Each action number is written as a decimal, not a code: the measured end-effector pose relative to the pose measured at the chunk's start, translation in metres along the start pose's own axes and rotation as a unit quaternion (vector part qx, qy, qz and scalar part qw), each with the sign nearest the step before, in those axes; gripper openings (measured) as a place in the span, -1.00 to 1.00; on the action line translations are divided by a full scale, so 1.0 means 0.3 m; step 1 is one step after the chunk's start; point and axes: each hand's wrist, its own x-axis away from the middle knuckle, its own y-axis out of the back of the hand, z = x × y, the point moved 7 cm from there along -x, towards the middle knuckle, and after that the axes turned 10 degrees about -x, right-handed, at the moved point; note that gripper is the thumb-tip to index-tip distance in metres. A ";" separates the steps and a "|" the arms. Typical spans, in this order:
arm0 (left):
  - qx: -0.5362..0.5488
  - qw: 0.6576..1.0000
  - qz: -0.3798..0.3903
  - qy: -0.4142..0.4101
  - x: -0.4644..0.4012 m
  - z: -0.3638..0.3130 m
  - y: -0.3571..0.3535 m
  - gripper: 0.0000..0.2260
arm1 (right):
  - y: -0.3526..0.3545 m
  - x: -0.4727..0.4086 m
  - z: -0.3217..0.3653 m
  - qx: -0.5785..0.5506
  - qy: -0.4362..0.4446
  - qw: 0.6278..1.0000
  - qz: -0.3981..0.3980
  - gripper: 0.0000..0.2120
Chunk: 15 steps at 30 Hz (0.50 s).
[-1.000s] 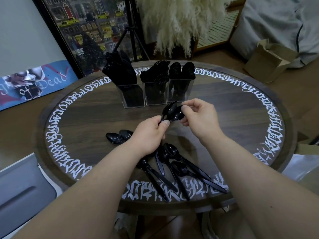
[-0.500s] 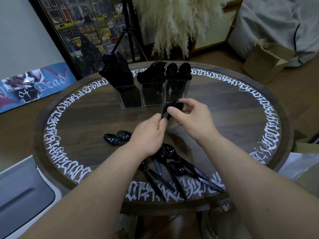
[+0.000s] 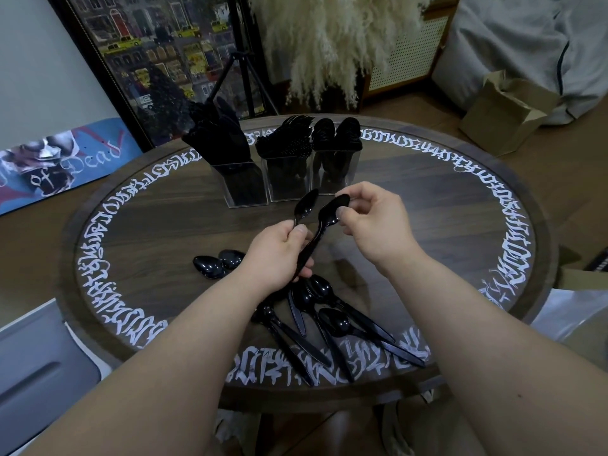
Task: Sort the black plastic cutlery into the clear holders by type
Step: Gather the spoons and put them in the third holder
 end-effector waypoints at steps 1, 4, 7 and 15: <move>-0.016 1.000 0.002 -0.005 -0.002 0.002 0.000 -0.73 | -0.007 0.002 0.004 -0.005 0.005 1.000 0.007 -0.76; -0.074 0.996 0.027 -0.047 0.002 -0.016 -0.021 -0.63 | -0.017 0.004 0.010 0.000 0.016 1.000 0.001 -0.75; -0.112 0.990 0.033 -0.081 0.011 -0.042 -0.033 -0.63 | -0.016 0.003 0.023 0.031 0.047 0.998 -0.022 -0.76; -0.174 0.978 -0.005 -0.117 0.011 -0.060 -0.003 -0.73 | -0.027 0.016 0.032 0.139 0.087 0.986 0.005 -0.72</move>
